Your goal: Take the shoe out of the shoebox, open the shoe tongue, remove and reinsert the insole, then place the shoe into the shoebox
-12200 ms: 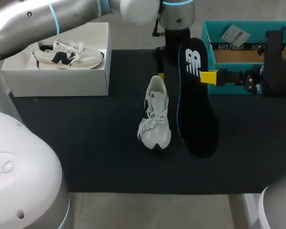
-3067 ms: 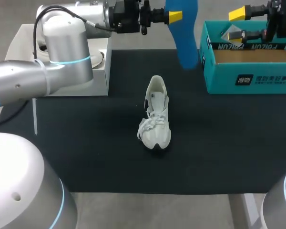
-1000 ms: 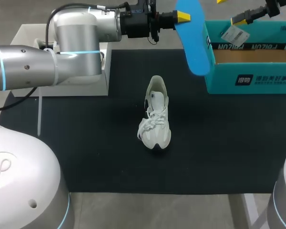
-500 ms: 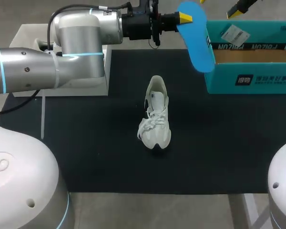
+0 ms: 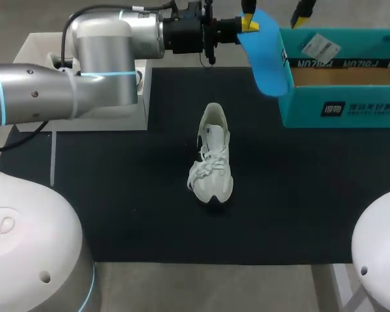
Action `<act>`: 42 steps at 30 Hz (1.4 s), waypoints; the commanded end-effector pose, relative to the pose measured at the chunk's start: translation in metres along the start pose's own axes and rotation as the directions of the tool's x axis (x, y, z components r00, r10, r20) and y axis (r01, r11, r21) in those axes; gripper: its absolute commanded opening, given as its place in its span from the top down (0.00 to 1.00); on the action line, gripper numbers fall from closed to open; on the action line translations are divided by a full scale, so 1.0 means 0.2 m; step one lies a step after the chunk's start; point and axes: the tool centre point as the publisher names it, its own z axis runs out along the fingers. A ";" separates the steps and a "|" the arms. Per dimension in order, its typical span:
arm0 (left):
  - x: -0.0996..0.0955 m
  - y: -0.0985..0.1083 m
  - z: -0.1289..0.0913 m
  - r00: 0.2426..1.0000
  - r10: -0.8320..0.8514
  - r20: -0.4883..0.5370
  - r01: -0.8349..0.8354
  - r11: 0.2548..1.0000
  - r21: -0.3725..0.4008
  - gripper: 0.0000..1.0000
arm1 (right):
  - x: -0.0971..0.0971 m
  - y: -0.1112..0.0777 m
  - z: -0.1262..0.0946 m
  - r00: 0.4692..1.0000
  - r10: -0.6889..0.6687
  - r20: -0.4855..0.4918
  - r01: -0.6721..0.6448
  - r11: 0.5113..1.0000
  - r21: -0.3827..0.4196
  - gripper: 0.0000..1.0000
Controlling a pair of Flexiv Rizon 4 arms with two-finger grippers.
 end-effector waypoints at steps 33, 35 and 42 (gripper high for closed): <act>-0.06 0.00 -0.01 0.999 -0.031 0.012 0.031 0.999 0.009 1.00 | 0.08 0.03 -0.05 0.985 0.048 0.168 -0.055 0.998 0.040 0.00; -0.06 0.01 -0.01 0.999 -0.032 0.011 0.031 0.999 0.013 1.00 | 0.08 0.03 -0.05 0.985 0.048 0.168 -0.055 0.998 0.040 0.00; -0.08 0.01 -0.04 1.000 -0.023 0.018 0.022 0.999 0.032 1.00 | 0.08 0.03 -0.05 0.985 0.048 0.168 -0.055 0.998 0.040 0.00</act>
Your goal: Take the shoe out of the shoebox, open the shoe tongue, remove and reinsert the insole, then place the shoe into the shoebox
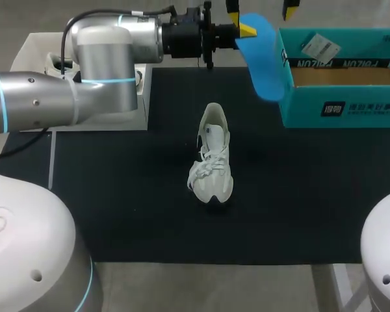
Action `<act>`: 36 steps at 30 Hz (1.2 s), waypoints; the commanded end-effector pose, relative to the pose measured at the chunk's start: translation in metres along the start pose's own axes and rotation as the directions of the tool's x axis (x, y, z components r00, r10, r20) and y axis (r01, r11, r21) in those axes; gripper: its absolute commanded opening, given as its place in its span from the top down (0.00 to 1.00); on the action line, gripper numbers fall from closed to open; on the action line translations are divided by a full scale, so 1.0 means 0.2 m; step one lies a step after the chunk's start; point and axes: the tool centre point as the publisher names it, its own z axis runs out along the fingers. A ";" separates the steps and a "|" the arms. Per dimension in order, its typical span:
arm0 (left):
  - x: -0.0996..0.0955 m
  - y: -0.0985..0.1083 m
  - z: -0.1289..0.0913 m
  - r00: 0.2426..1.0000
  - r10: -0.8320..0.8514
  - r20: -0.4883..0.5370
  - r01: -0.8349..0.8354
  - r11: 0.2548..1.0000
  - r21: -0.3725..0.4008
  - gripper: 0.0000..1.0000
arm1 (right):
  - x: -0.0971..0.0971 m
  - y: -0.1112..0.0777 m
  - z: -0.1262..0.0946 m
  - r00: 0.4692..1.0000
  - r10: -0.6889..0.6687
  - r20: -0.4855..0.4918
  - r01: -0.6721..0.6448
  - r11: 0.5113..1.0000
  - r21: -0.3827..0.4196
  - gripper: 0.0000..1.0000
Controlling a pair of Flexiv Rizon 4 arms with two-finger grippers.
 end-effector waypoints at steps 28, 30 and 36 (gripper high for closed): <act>0.04 -0.06 -0.19 0.994 0.106 -0.017 -0.106 0.994 0.016 1.00 | -0.26 -0.06 0.13 0.504 -0.151 -0.850 -0.159 0.952 -0.263 0.00; 0.04 -0.06 -0.19 0.994 0.107 -0.019 -0.106 0.994 0.018 1.00 | -0.27 -0.06 0.17 0.450 -0.161 -0.878 -0.180 0.947 -0.265 0.00; 0.04 -0.06 -0.20 0.994 0.104 -0.019 -0.104 0.994 0.022 1.00 | -0.31 -0.07 0.24 0.281 -0.185 -0.942 -0.227 0.941 -0.252 0.00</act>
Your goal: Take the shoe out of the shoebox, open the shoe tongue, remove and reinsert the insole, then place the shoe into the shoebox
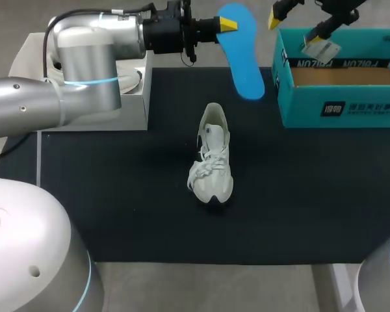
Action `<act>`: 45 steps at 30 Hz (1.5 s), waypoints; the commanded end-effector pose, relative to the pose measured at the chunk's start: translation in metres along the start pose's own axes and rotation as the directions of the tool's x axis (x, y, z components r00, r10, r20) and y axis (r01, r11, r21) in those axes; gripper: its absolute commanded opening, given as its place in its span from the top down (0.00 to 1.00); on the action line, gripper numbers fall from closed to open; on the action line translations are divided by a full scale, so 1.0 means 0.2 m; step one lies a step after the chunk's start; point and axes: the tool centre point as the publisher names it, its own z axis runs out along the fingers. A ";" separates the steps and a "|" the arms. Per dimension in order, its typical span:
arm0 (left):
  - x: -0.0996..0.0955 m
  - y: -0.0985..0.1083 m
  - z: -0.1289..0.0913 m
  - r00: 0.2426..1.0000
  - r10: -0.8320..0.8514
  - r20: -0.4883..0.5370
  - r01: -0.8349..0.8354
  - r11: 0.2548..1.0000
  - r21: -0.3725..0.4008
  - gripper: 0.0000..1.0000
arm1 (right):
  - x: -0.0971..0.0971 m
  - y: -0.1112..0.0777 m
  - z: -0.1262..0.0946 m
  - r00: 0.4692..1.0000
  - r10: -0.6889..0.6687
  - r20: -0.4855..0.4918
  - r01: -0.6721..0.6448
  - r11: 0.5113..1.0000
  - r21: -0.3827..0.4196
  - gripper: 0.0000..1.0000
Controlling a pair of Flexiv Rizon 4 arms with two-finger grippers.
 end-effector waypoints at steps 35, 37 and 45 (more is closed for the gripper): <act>0.01 0.01 -0.01 1.000 -0.002 -0.009 0.002 1.000 -0.010 1.00 | -0.20 -0.04 0.17 0.669 0.009 -0.743 -0.082 0.995 -0.061 0.00; 0.01 0.01 0.00 1.000 0.020 -0.013 -0.020 1.000 -0.015 1.00 | -0.20 -0.04 0.17 0.669 0.009 -0.743 -0.082 0.995 -0.061 0.00; 0.05 0.03 -0.01 0.866 0.497 -0.060 -0.491 0.866 0.094 1.00 | -0.20 -0.04 0.17 0.669 0.009 -0.743 -0.082 0.995 -0.061 0.00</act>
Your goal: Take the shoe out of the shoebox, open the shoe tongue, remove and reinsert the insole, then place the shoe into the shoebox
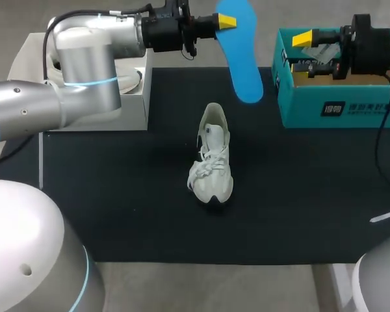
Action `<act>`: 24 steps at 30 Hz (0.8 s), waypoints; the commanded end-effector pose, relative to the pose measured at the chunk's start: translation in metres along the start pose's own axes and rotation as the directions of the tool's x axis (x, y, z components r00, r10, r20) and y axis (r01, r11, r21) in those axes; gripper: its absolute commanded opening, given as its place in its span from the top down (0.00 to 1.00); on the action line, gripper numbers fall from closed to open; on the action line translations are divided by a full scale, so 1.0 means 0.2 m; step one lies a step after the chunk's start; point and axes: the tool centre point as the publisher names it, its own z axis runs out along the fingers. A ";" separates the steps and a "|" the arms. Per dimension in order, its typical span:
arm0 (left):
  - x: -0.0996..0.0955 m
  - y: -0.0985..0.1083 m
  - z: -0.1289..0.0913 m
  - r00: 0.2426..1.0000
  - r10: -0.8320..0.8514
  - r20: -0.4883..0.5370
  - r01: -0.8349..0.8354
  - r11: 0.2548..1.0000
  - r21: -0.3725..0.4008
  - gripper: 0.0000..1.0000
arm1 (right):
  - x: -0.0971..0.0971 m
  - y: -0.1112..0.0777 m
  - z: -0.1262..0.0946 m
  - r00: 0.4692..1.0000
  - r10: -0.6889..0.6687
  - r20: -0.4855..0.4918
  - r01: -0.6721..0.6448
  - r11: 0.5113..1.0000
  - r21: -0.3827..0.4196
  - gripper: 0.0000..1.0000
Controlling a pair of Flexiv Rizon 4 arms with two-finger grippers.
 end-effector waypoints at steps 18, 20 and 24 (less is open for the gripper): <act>-0.02 0.03 -0.01 0.632 0.771 -0.078 -0.775 0.630 -0.044 1.00 | 0.00 0.01 0.01 1.000 0.001 0.001 -0.001 1.000 0.002 0.00; 0.00 0.03 -0.02 0.534 0.836 -0.126 -0.845 0.532 -0.053 1.00 | 0.00 0.01 0.01 1.000 0.001 0.001 -0.001 1.000 0.002 0.00; 0.01 0.01 -0.03 0.154 0.962 -0.226 -0.987 0.139 -0.080 1.00 | 0.00 0.01 0.01 1.000 0.001 0.001 -0.001 1.000 0.002 0.00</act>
